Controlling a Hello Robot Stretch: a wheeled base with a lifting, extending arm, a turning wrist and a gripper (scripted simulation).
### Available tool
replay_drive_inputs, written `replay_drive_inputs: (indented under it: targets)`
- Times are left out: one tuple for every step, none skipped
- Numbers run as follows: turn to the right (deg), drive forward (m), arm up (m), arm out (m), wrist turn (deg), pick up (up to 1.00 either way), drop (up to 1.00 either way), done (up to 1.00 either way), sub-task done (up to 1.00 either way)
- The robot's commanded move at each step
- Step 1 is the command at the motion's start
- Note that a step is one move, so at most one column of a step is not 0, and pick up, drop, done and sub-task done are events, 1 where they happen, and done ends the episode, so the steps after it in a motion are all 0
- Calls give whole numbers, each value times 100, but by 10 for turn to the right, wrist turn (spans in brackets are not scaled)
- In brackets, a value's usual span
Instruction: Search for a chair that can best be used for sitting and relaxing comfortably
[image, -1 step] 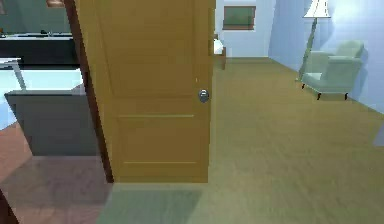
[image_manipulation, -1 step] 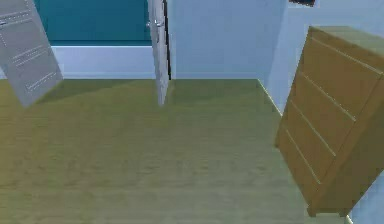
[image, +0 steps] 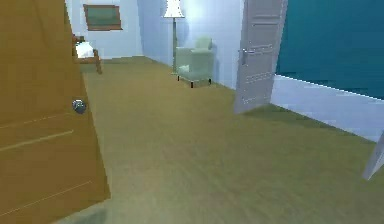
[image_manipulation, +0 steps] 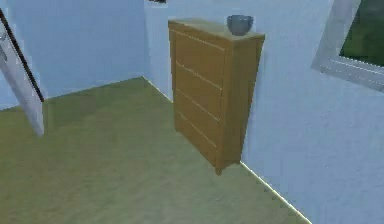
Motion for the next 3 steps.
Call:
replay_drive_inputs:
  targets:
    - [0,100,0,0,0,0,0,0,0]
    - [0,35,0,0,0,0,0,0,0]
    - [-90,0,0,0,0,0,0,0,0]
